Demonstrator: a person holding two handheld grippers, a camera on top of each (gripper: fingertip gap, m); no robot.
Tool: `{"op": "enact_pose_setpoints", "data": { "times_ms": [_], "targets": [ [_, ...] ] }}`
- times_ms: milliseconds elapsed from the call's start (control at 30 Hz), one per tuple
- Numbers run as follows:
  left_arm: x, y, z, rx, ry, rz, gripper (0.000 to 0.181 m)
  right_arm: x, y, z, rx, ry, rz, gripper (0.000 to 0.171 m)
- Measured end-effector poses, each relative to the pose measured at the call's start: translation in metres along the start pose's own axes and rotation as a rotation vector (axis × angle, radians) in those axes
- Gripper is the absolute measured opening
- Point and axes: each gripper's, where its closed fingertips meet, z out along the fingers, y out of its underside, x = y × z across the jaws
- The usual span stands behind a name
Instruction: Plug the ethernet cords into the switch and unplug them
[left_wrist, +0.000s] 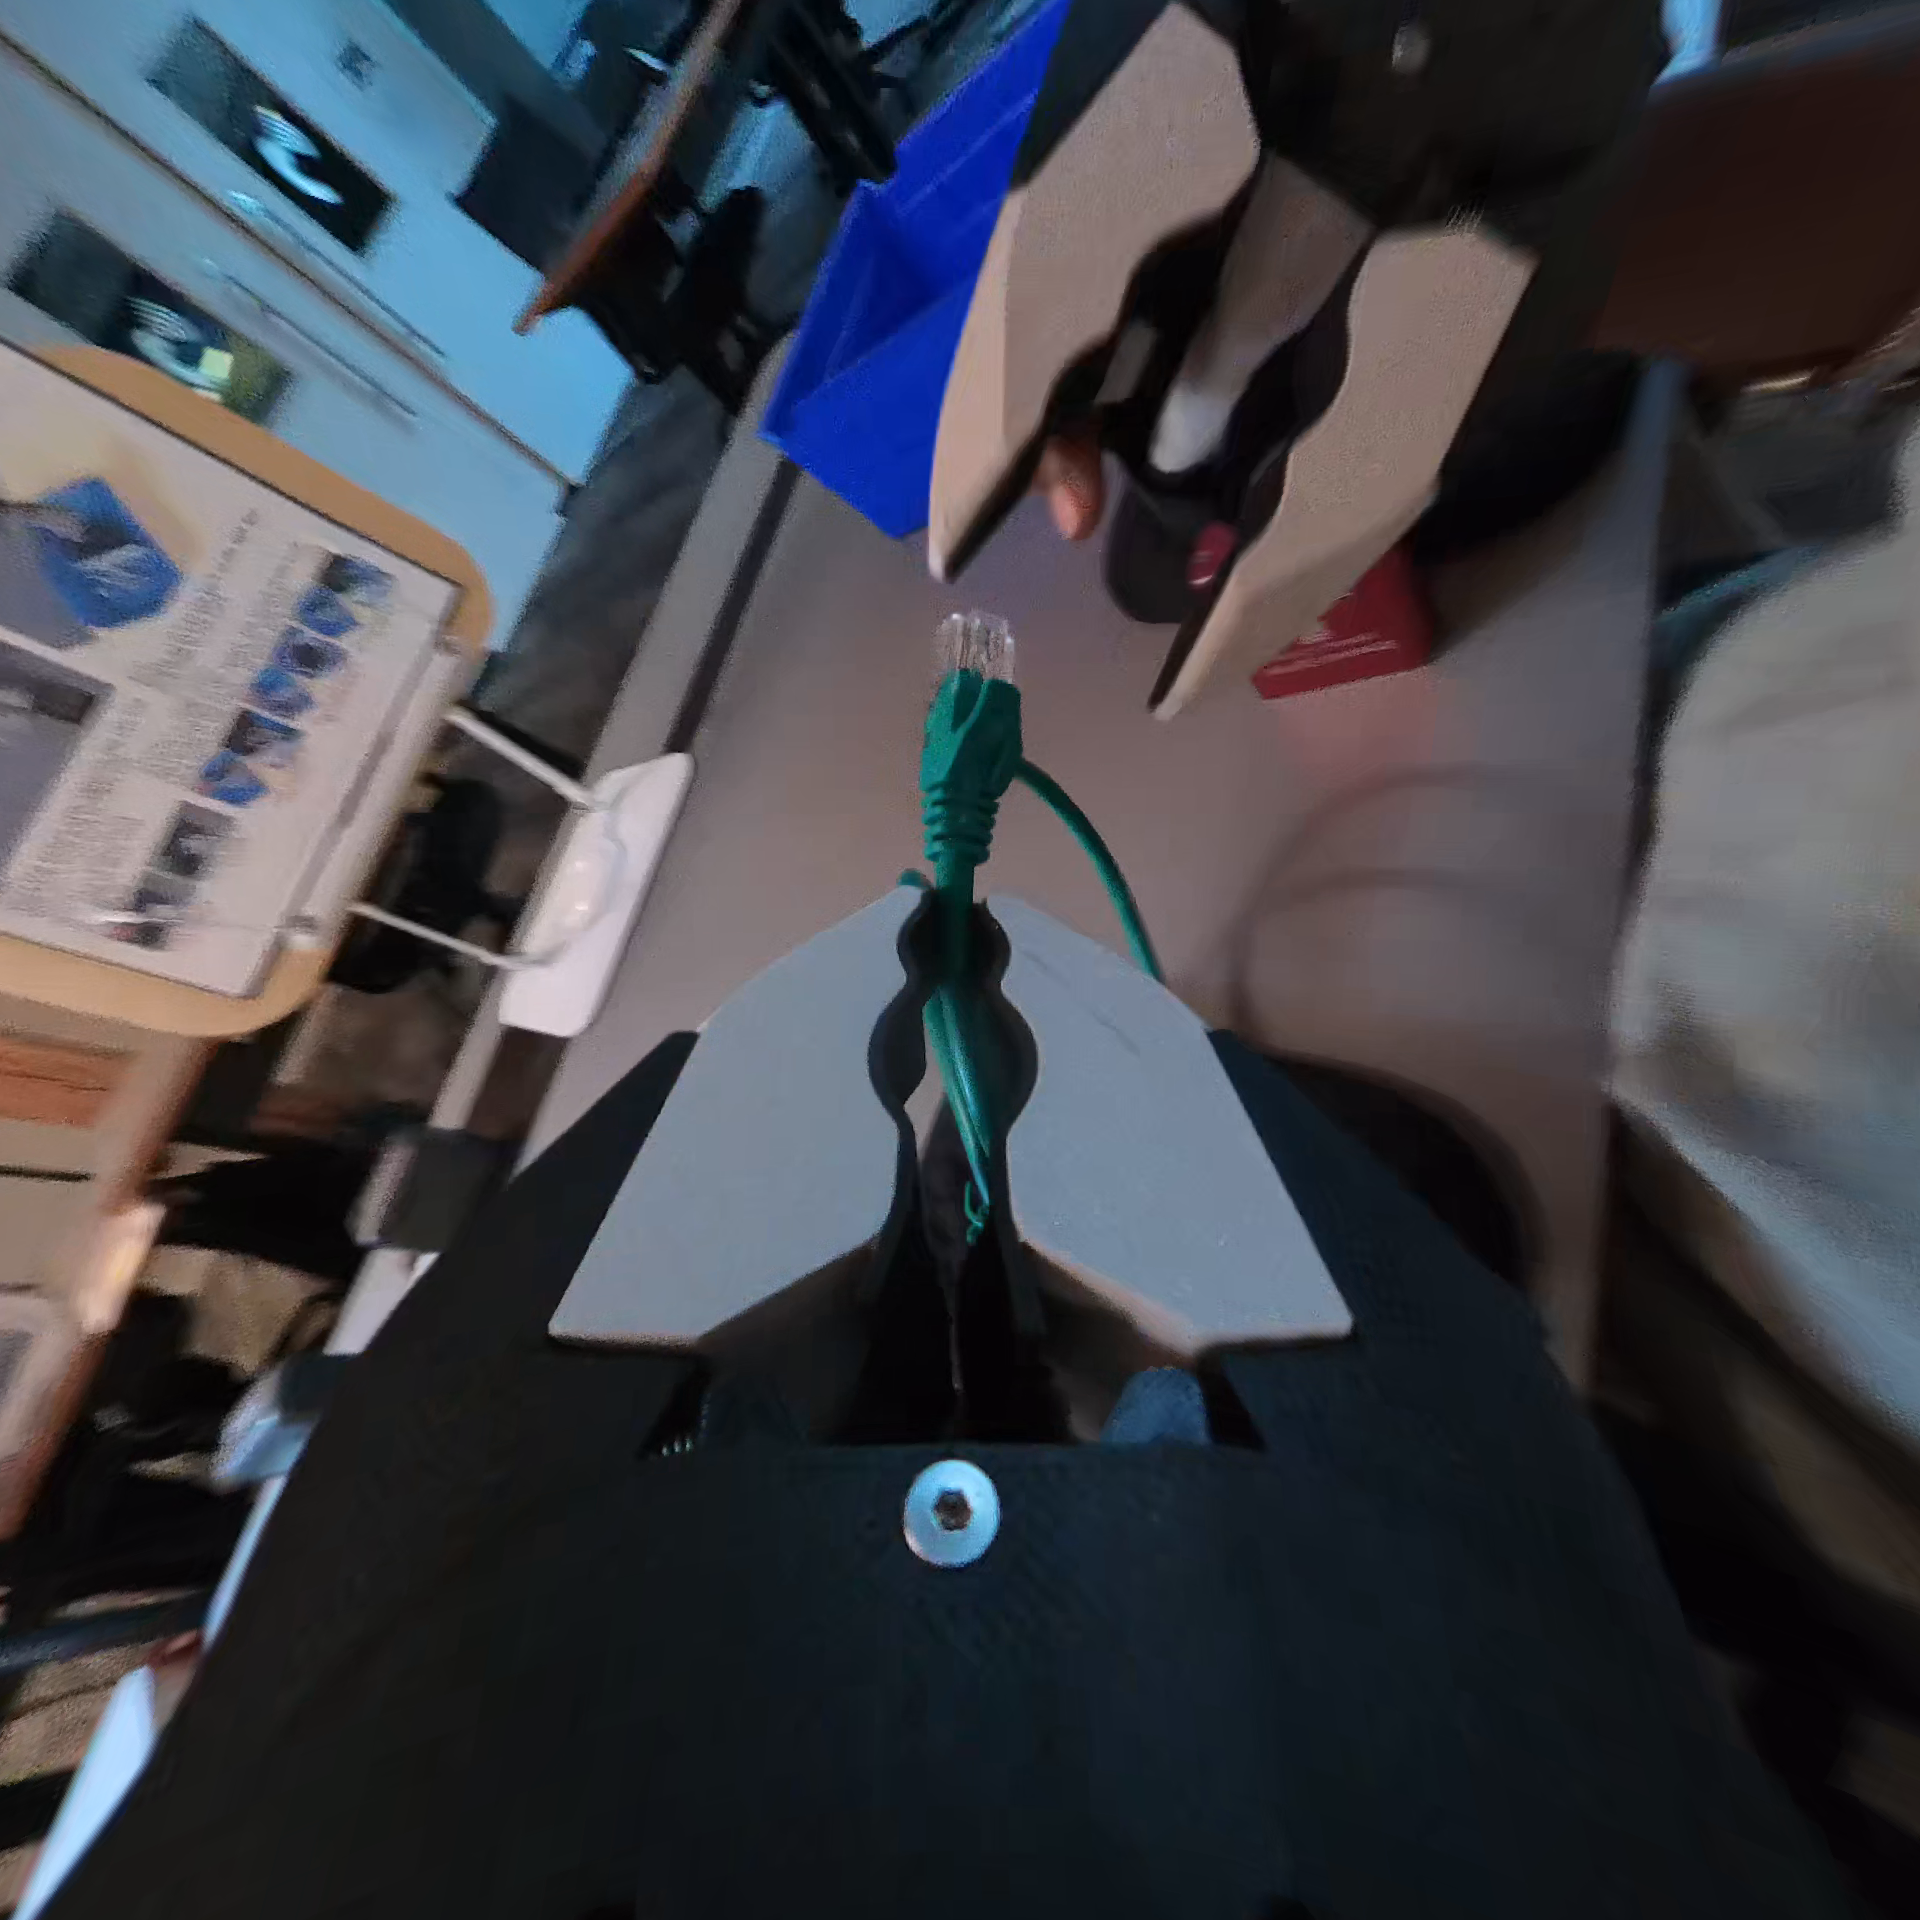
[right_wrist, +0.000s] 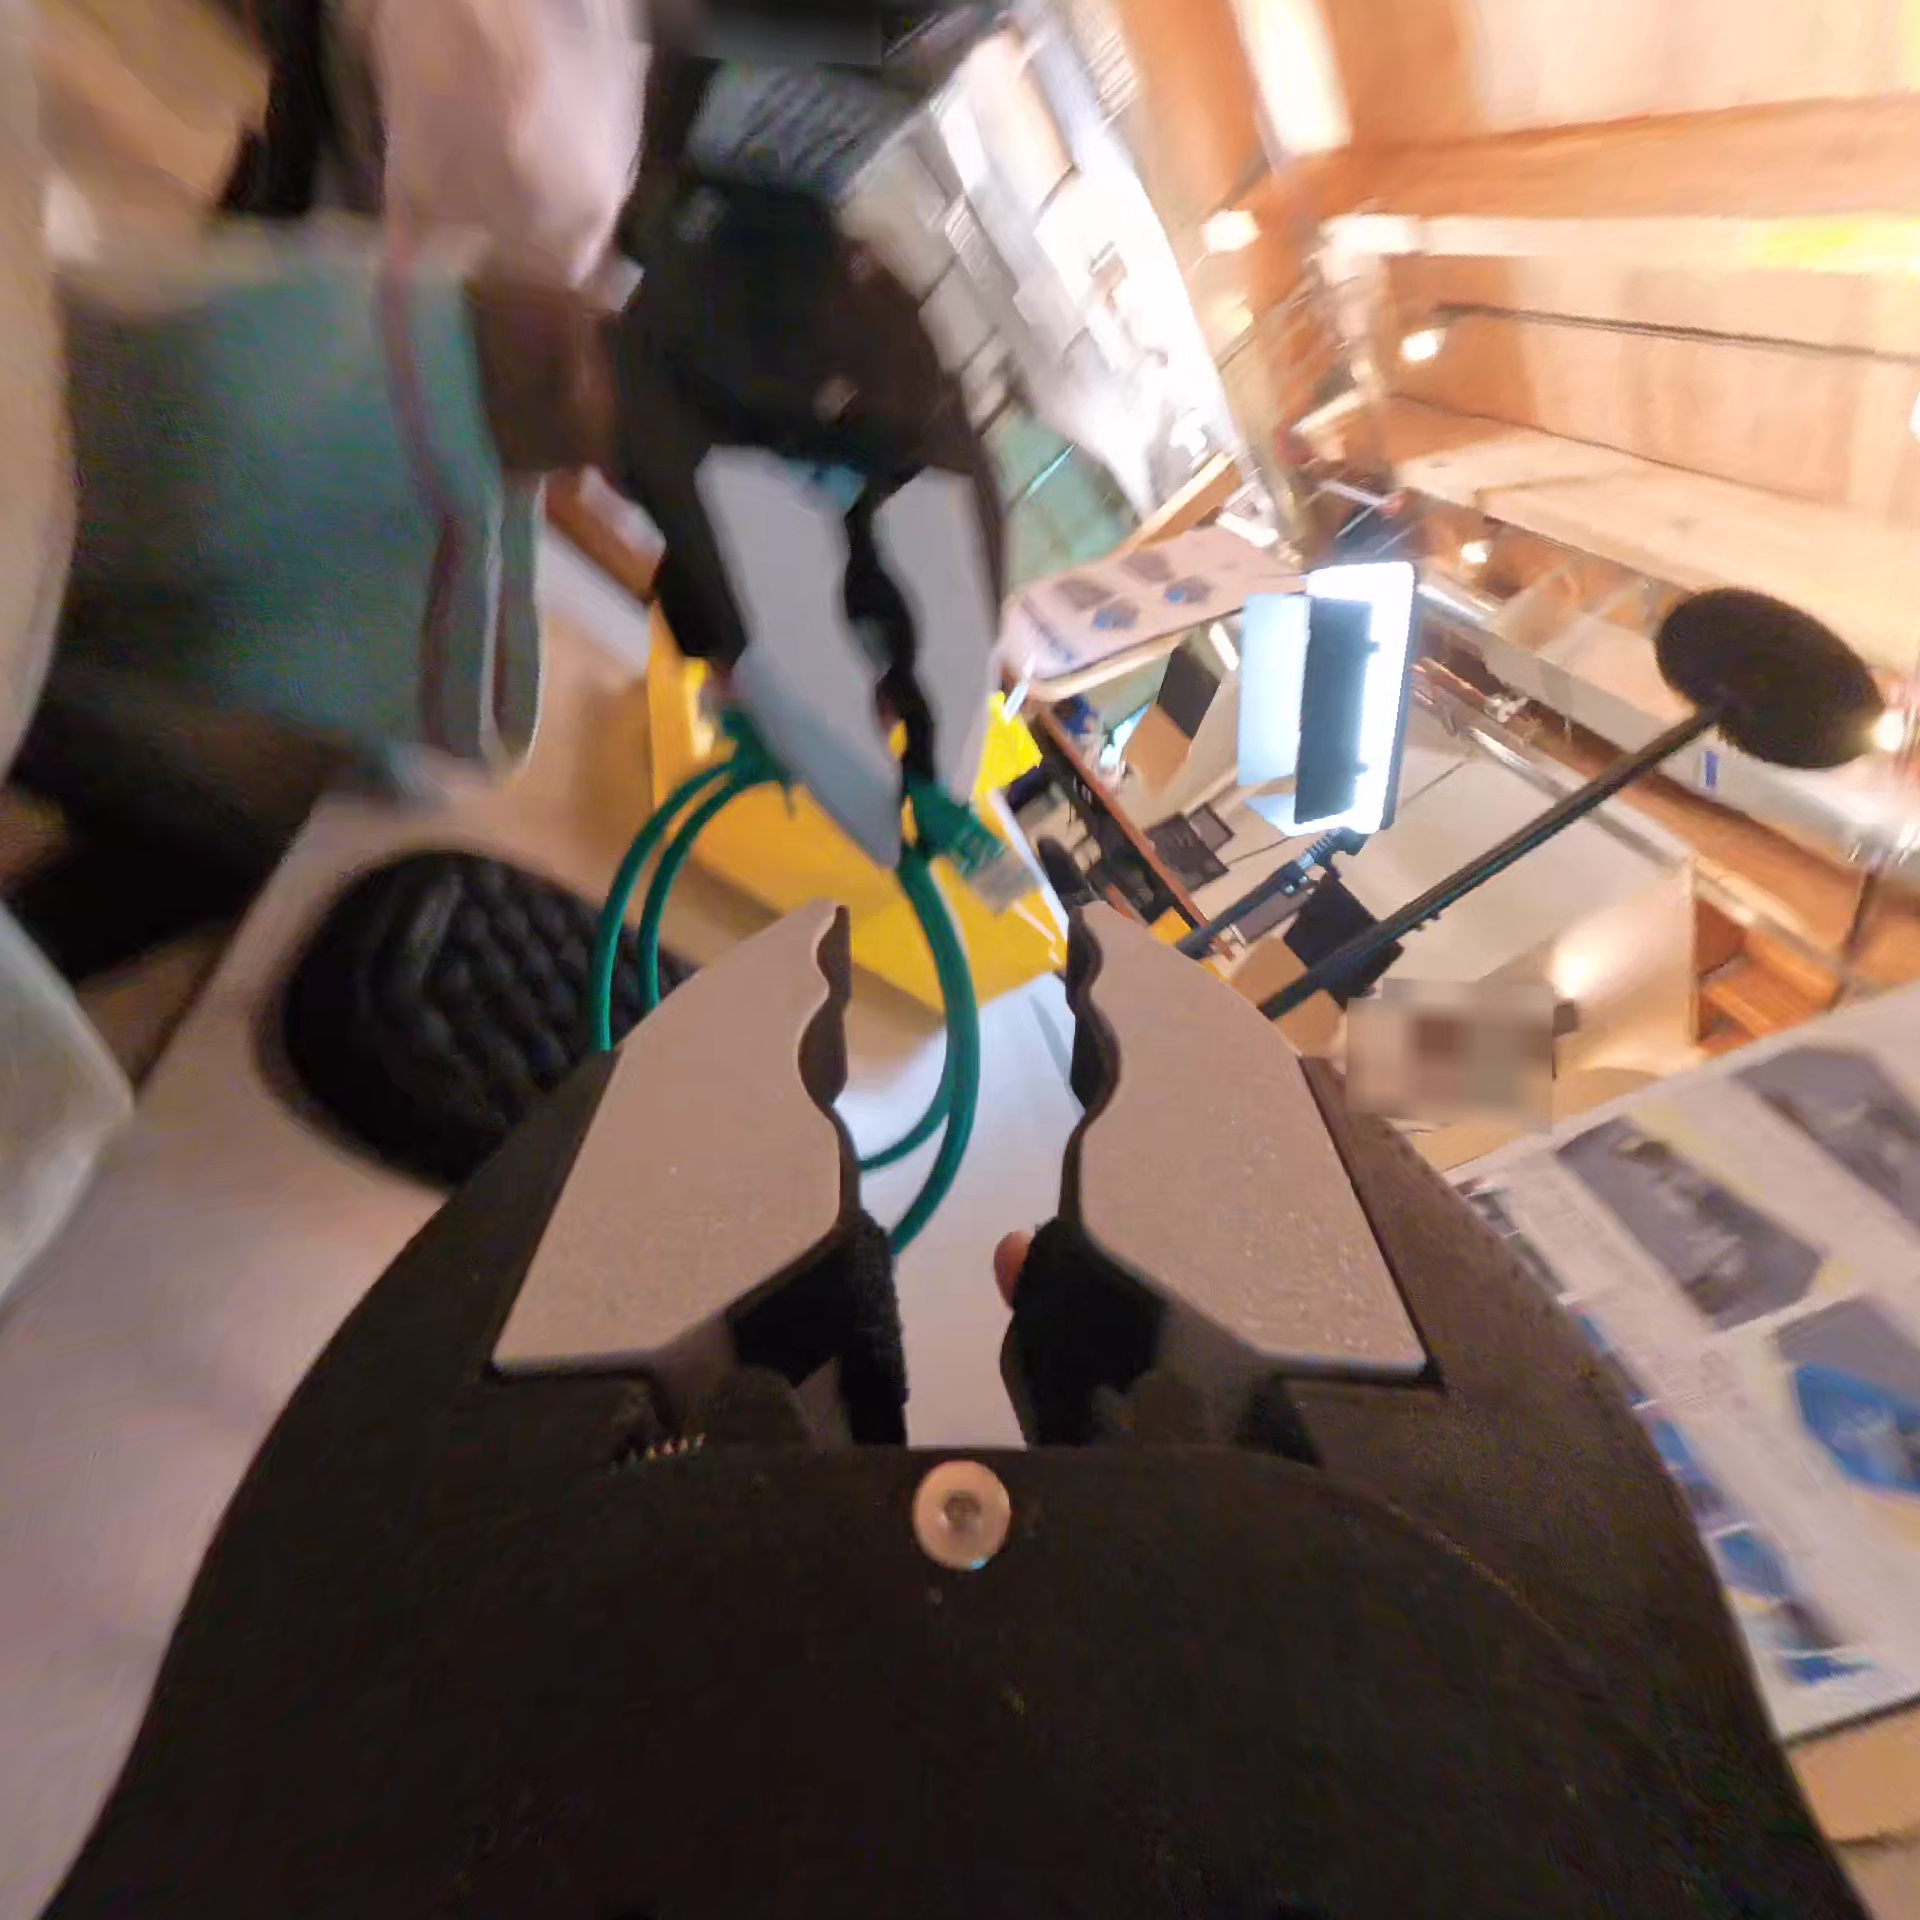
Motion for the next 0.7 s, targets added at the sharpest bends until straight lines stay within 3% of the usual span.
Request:
{"op": "enact_pose_setpoints", "data": {
  "times_ms": [133, 400, 500, 600, 700],
  "targets": [
    [0.015, 0.001, -0.017, -0.039, 0.107, -0.022, 0.006, -0.019, -0.011, 0.014, -0.038, -0.032, -0.237, 0.039],
    [0.035, -0.005, -0.021, -0.086, 0.182, 0.041, 0.006, -0.021, -0.038, 0.02, 0.026, -0.048, -0.313, 0.036],
    [0.033, -0.01, -0.025, -0.103, 0.152, 0.075, 0.006, -0.025, -0.041, 0.021, 0.005, -0.095, -0.335, 0.017],
    [0.017, -0.027, -0.034, -0.017, 0.028, 0.098, 0.011, -0.011, -0.051, 0.019, 0.053, -0.039, -0.177, 0.013],
    [-0.015, -0.065, -0.057, 0.239, -0.196, 0.095, 0.045, 0.009, -0.052, 0.015, 0.163, 0.005, 0.138, 0.013]
  ]
}}
